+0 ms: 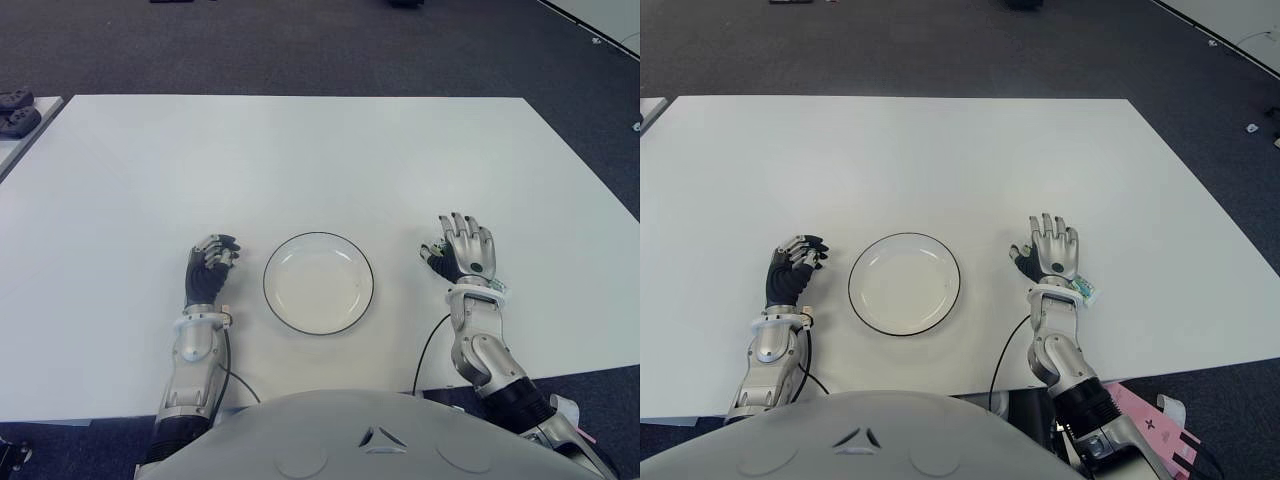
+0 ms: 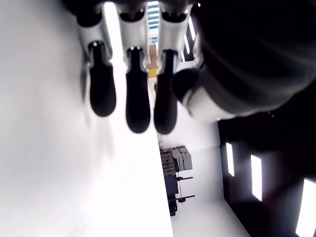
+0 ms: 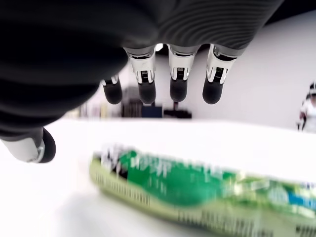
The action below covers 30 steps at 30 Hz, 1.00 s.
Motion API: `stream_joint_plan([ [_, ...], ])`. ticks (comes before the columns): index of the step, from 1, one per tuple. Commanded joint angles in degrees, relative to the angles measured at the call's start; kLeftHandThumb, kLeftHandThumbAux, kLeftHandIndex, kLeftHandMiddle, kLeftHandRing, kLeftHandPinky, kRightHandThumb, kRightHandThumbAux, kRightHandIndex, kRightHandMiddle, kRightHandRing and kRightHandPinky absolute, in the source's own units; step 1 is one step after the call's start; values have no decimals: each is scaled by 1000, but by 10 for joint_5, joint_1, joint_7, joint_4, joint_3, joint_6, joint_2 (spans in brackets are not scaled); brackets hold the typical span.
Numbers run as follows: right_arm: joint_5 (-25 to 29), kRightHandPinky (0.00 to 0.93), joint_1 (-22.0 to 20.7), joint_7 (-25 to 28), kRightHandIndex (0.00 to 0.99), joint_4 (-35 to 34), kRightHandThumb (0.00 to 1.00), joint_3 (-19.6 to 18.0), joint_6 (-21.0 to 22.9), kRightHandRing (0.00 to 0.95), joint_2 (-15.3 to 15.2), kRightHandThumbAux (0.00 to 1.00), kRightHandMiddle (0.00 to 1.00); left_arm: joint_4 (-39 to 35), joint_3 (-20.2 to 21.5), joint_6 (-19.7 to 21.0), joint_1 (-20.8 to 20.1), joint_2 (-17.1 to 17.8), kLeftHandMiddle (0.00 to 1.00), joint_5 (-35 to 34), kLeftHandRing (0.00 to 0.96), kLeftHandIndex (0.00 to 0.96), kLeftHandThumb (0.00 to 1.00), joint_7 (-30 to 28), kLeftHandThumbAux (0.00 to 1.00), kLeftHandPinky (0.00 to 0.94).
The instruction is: Put the toothpaste on the table into the plate.
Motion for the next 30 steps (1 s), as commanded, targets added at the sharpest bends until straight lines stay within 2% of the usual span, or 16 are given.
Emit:
stream_joint_plan([
  [1,2,0,17,-35,0,-32,445,-25,-8,0,14,299,0,26,-1,27,9,-1,503,-4,525,434,706,-6,723,540],
  [15,-4,0,62,-55,0,-106,474,-55,-22,0,44,242,0,21,0,39,7,0,505,-6,530,434,705,-6,723,546],
  [30,11,0,89,-59,0,-129,544,-94,-52,0,60,234,0,20,2,43,5,2,499,-5,537,434,707,-4,722,557],
])
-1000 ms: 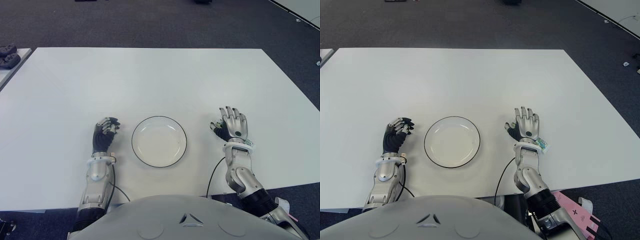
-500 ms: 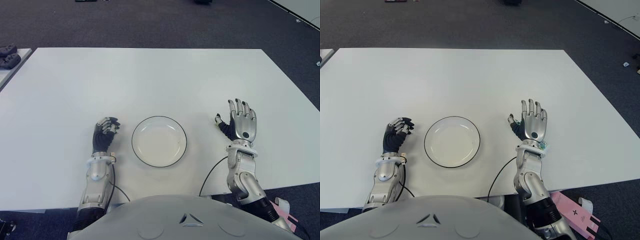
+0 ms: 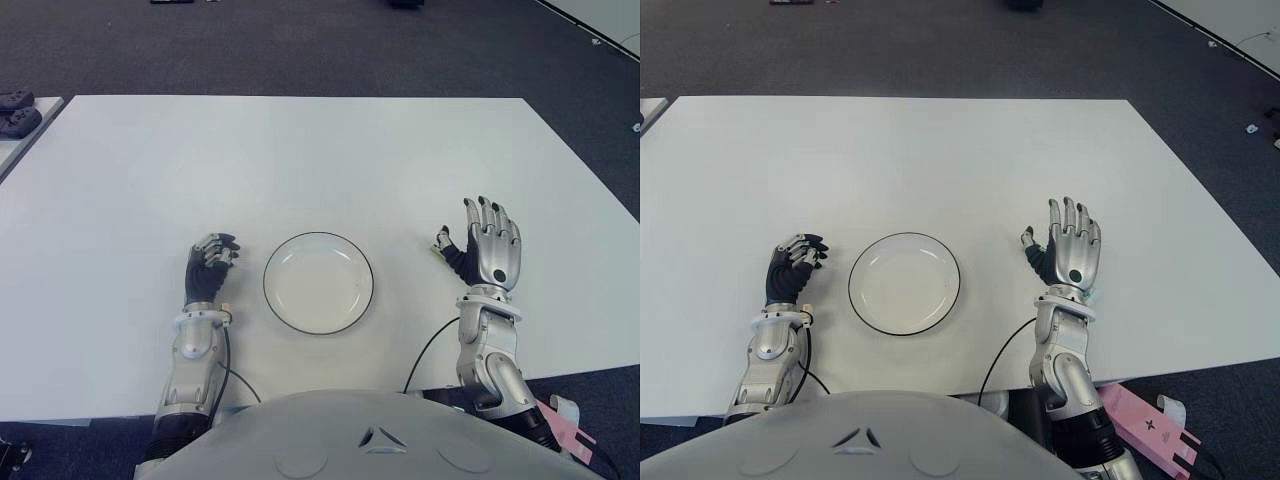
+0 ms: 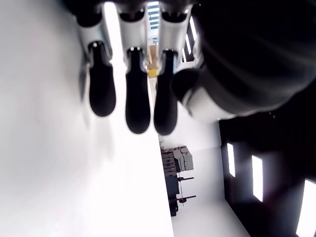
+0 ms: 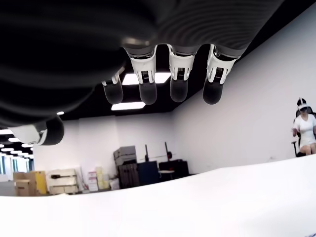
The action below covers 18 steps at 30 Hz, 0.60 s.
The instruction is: Put the toothpaste on the table into the plate.
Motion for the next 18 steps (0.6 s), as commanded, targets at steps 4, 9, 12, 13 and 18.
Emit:
stream_joint_plan([
  [4,4,0,18,10,0,-13,543,-19,-11,0,5,229,0,21,2,31,11,0,499,-2,539,434,707,-4,722,550],
  [9,-18,0,31,44,0,-24,525,-21,-5,0,-7,222,0,22,2,28,12,1,494,-3,540,434,708,-6,722,555],
  [12,-24,0,34,68,0,-29,520,-21,-6,0,-13,219,0,22,2,26,12,2,493,-4,541,434,707,-6,722,561],
  [13,-22,0,39,85,0,-33,519,-22,-9,0,-21,217,0,23,3,25,12,3,494,-4,541,434,707,-7,722,559],
  [18,5,0,54,122,0,-27,525,-33,-34,0,-43,205,0,25,4,22,12,4,493,-6,536,434,707,-9,722,547],
])
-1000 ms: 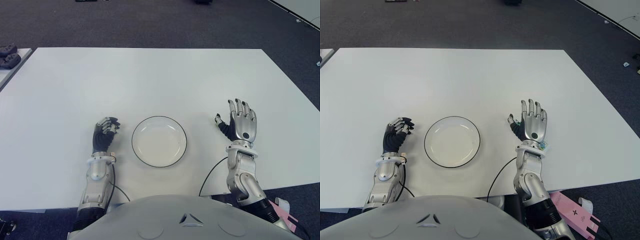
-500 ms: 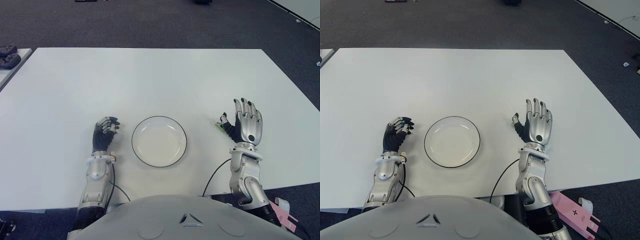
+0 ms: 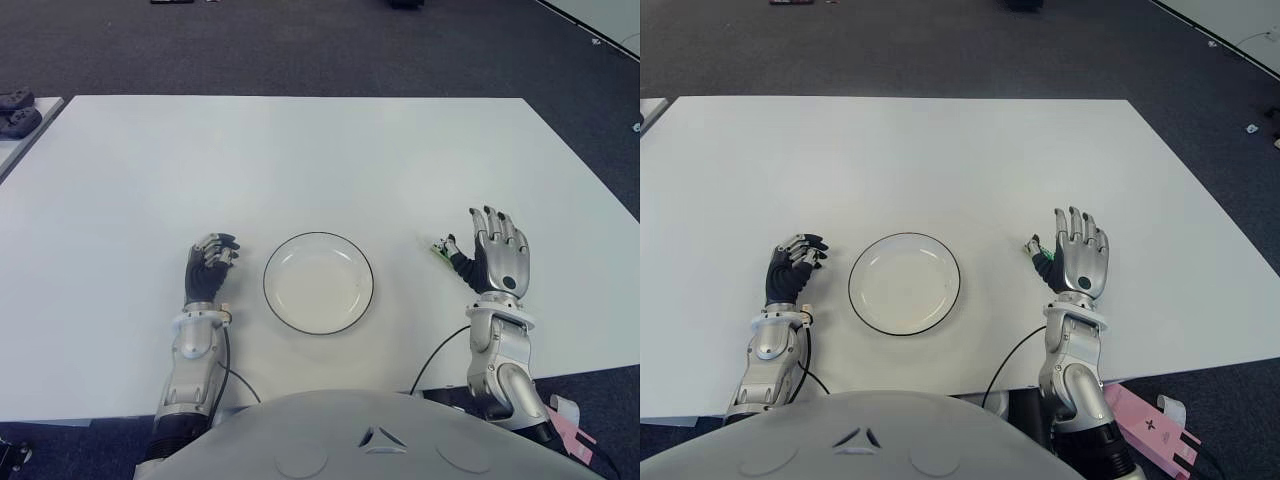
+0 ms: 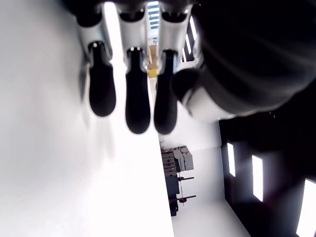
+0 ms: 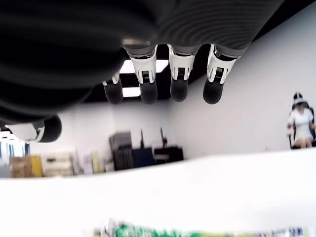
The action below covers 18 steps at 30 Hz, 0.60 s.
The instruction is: Put the toothpaste on the table into the plate.
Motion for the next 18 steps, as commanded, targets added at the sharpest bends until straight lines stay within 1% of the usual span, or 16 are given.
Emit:
stream_joint_plan([
  [1,21,0,13,30,0,7,526,-14,-23,0,-19,204,0,24,2,22,12,3,493,-6,536,434,707,-9,722,546],
  [4,48,0,15,40,0,22,532,-21,-48,0,-29,201,0,26,2,17,12,4,494,-6,537,434,708,-10,722,545],
  [7,71,0,13,39,0,43,545,-26,-73,0,-35,201,0,27,2,12,12,6,493,-7,536,434,707,-11,722,547],
  [12,85,0,8,34,0,63,558,-28,-92,0,-39,204,0,29,1,9,12,8,490,-9,534,434,707,-11,722,549],
  [18,91,0,2,44,0,84,577,-25,-106,0,-47,211,0,26,1,8,15,8,482,-10,535,434,707,-9,722,561],
])
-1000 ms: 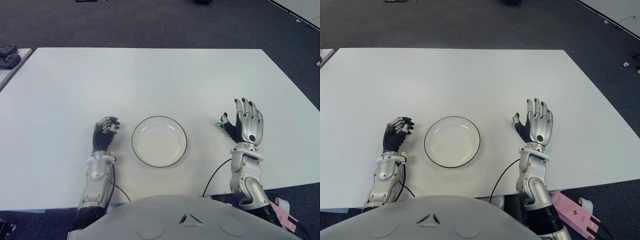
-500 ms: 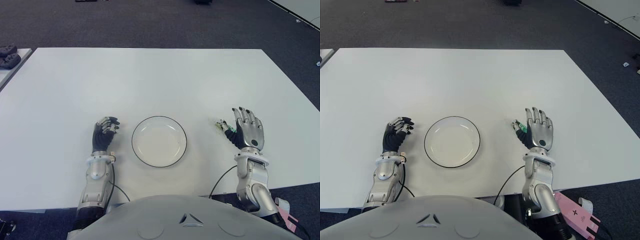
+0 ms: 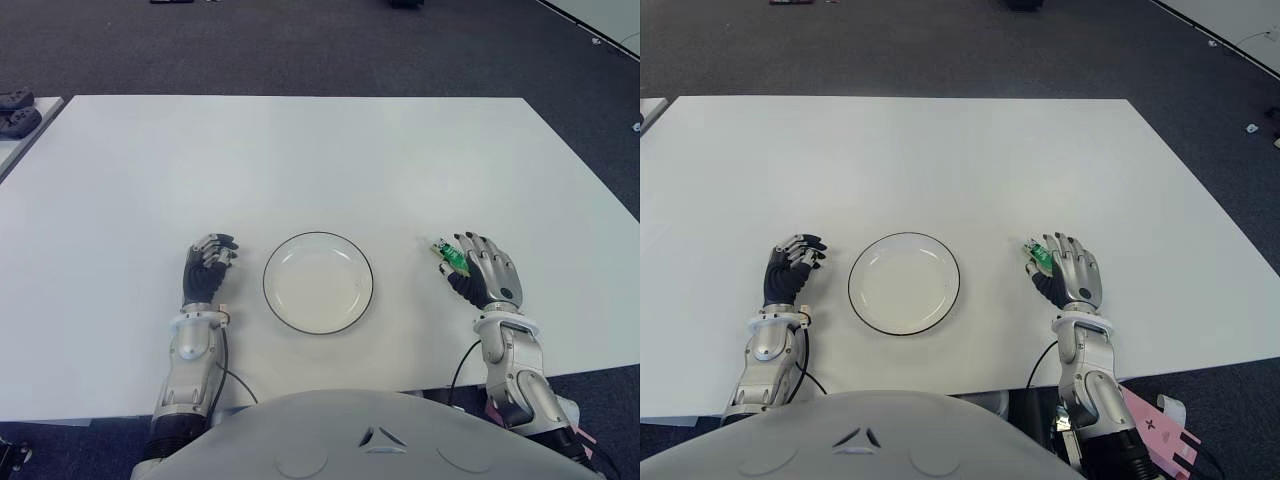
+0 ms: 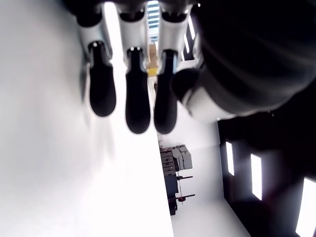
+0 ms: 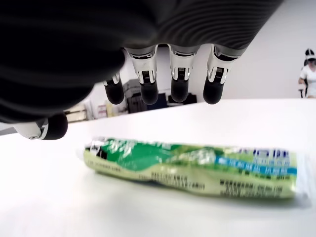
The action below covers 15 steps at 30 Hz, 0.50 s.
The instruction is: Put the toothpaste on the table into the plate.
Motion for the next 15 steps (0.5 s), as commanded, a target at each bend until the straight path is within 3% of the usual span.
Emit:
stream_joint_plan([
  [1,8,0,-10,12,0,19,578,-1,-12,0,-11,212,0,21,1,21,14,0,481,-4,535,434,707,-9,722,562],
  [15,13,0,-41,40,0,101,589,20,-33,0,-34,223,0,19,0,17,19,2,499,0,547,434,707,-5,721,567],
])
